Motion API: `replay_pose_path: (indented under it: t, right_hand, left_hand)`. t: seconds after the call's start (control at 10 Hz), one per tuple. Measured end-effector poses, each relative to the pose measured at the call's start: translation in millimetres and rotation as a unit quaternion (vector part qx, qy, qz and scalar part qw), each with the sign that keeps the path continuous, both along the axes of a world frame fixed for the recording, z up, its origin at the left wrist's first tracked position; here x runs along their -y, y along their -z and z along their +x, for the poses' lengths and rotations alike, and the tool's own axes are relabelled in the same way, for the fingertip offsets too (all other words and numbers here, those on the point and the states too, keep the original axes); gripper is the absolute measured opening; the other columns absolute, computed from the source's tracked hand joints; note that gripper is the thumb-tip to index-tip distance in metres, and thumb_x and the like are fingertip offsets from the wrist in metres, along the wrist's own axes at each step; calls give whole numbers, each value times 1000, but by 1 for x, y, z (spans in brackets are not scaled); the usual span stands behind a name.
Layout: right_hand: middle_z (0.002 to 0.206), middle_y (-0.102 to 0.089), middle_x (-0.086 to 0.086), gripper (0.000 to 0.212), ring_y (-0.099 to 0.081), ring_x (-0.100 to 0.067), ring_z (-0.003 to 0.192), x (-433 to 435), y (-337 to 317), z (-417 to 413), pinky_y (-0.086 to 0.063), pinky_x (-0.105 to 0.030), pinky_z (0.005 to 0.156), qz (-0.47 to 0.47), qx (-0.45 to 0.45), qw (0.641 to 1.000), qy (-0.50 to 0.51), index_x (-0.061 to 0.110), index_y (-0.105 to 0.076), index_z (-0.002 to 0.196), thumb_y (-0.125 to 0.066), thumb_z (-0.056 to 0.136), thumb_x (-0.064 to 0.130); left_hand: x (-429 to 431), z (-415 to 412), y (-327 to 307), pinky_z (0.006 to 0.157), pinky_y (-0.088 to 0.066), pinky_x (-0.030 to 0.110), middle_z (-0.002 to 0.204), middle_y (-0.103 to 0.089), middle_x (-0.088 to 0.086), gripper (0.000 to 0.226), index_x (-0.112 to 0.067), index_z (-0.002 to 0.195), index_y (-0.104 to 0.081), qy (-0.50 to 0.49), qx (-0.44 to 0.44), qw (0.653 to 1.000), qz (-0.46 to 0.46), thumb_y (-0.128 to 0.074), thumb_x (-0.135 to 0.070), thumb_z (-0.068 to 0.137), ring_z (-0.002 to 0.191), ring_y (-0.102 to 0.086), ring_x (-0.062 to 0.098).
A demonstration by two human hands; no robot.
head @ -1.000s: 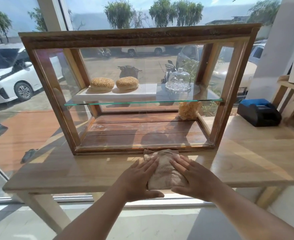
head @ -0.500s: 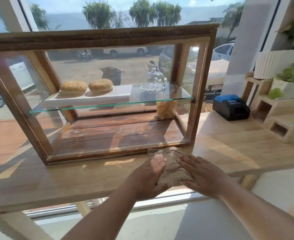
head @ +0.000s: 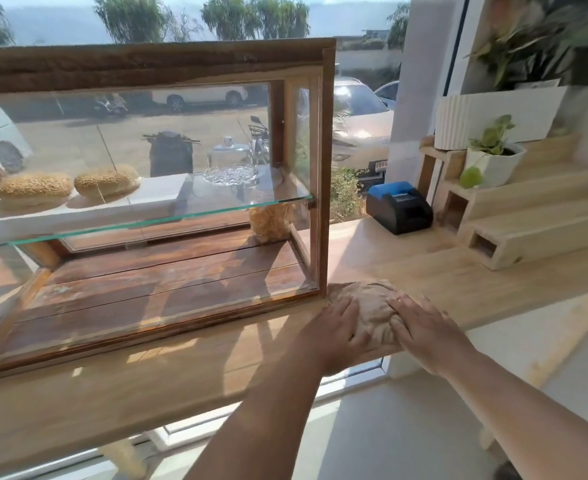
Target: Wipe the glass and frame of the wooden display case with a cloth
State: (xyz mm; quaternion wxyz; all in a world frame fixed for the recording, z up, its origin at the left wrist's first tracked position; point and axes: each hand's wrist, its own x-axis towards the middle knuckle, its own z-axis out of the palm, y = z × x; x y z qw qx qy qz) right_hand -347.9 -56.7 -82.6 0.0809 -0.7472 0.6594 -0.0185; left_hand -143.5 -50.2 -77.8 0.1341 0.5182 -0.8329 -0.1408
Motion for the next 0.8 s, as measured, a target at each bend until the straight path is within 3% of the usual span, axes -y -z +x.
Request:
replay_pose_path:
  t: [0.2,0.4,0.6,0.8]
  right_hand:
    - [164,-3,15,49,-2,-22,151,17,3,-1,-6,-49,120,25,24,999,30,50,-8,152,-15,103,46]
    - [164,-3,14,50,-4,-24,151,18,0,1,-8,-50,119,37,12,999,35,49,-7,152,-16,103,45]
    - [152,-35,0,46,-32,-20,137,17,-16,29,-25,-39,114,-76,-20,996,-43,21,-38,144,-31,100,29]
    - [152,-39,7,51,-29,-15,142,1,-10,106,-12,-42,120,-110,9,983,-143,24,-38,147,-31,99,39]
  left_hand:
    - [7,-4,6,115,-2,25,162,-13,3,62,-11,154,-16,-17,14,999,-29,-32,-42,103,147,-8,14]
    - [7,-2,9,117,-4,28,162,-14,6,65,-9,154,-16,-14,29,999,-44,-31,-44,102,147,-7,16]
    - [-14,49,6,117,-19,35,154,-31,8,61,-7,148,-30,-5,37,996,-86,-36,-42,98,142,-22,21]
    - [-47,122,3,109,-32,35,147,-42,11,60,-7,145,-39,-52,49,994,-88,-42,-35,92,133,-34,27]
